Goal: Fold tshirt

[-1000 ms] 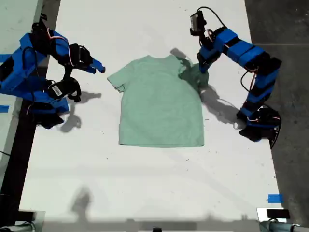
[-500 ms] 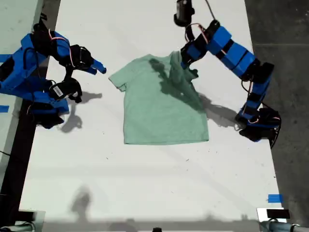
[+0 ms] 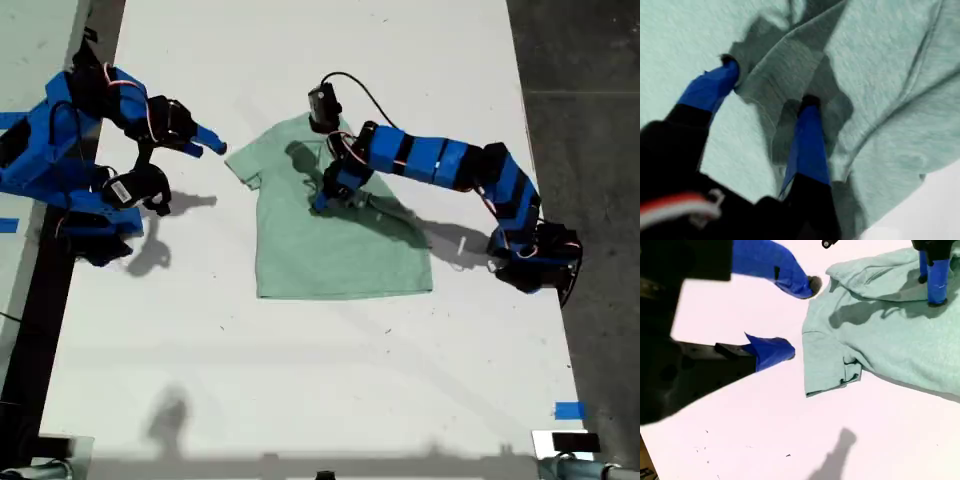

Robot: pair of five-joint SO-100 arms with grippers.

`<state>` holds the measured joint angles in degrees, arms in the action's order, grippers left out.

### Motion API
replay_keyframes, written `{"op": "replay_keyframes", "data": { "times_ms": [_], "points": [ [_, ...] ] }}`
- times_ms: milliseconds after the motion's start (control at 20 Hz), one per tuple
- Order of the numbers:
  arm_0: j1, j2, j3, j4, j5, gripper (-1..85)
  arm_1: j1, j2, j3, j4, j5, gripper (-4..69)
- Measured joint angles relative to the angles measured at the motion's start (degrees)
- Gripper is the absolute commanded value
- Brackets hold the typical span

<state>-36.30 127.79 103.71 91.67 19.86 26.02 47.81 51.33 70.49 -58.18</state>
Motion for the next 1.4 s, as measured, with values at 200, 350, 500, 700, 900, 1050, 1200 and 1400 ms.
{"op": "replay_keyframes", "data": {
  "times_ms": [200, 350, 500, 700, 900, 1050, 1200, 1400],
  "points": [
    [0.0, 0.35, 0.0, 0.0, -0.26, 21.1, 0.09, 5.27, -0.09, 8.35, -2.02, 28.9],
    [0.0, 2.29, 0.0, 0.09, -0.35, 21.7, 0.97, 19.34, -0.09, 16.61, -4.39, 27.7],
    [0.0, 2.9, 0.0, 0.35, -0.35, 26.1, 3.78, 34.54, 3.87, 22.94, -5.98, 26.7],
    [-1.76, 2.02, 0.97, 0.35, 0.35, 26.7, 4.22, 49.48, 17.23, 23.91, -5.98, 26.3],
    [-6.24, -3.34, 1.41, 0.26, 4.04, 27.2, 4.22, 54.84, 23.12, 23.91, -5.01, 25.8],
    [-9.05, -8.53, 1.49, -1.41, 6.68, 27.6, 3.96, 56.07, 24.35, 23.91, -4.66, 25.7],
    [-11.87, -14.41, 1.49, -2.55, 9.23, 27.8, 3.78, 57.3, 25.49, 23.91, -4.66, 25.5],
    [-14.33, -21.18, 1.49, -2.9, 11.43, 28.0, 3.78, 59.33, 27.77, 23.91, -4.66, 25.3]
  ]
}}
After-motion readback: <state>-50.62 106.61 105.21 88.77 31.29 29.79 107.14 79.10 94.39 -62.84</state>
